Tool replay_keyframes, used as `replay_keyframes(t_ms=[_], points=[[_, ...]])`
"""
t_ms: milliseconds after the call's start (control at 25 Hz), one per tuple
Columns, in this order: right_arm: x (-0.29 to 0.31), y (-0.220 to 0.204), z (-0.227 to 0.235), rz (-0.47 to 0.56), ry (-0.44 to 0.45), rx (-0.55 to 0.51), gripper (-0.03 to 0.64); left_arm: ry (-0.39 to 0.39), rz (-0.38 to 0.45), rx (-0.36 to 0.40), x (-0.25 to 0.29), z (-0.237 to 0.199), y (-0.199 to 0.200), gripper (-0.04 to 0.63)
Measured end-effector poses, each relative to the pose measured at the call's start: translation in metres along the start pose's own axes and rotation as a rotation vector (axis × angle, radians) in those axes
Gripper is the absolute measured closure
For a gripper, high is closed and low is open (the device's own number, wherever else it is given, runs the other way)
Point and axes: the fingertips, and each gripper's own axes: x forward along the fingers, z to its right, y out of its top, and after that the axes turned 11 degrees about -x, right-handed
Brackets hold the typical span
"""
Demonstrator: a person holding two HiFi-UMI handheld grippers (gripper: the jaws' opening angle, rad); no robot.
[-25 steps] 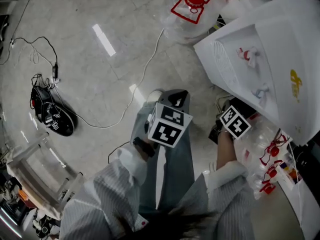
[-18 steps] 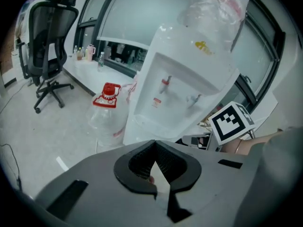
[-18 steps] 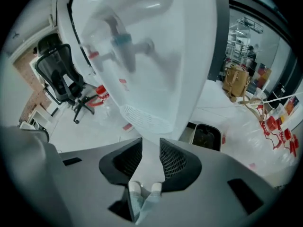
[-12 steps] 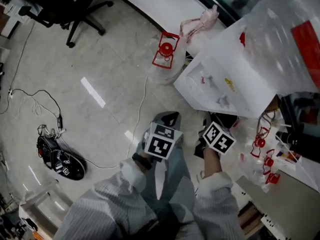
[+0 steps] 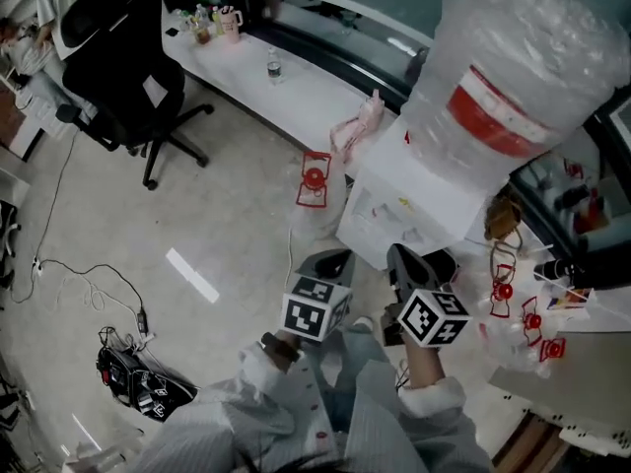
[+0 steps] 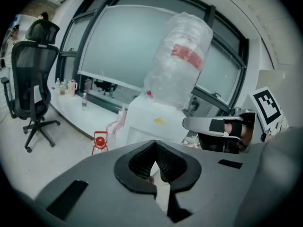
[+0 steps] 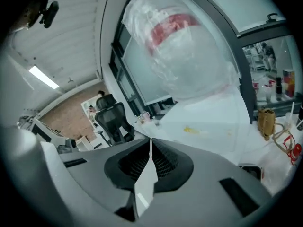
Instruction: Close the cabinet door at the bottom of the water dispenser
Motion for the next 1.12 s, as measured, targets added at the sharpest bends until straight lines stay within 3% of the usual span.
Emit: replay_keyframes(t_ms=[280, 440, 640, 1120], points=[[-0.05, 0.082, -0.053, 0.166, 0.104, -0.087, 0.6, -0.147, 0.09, 0.063, -0.047, 0.064, 0.046, 0.584], [-0.075, 0.107, -0.078, 0.223, 0.104, -0.177, 0.6, -0.169, 0.145, 0.128, -0.075, 0.081, 0.063, 0.584], [-0.091, 0.112, -0.096, 0.228, 0.084, -0.276, 0.6, -0.184, 0.198, 0.193, -0.097, 0.097, 0.077, 0.584], [-0.09, 0.11, -0.096, 0.227, 0.091, -0.246, 0.603, -0.199, 0.242, 0.201, -0.102, 0.099, 0.092, 0.584]])
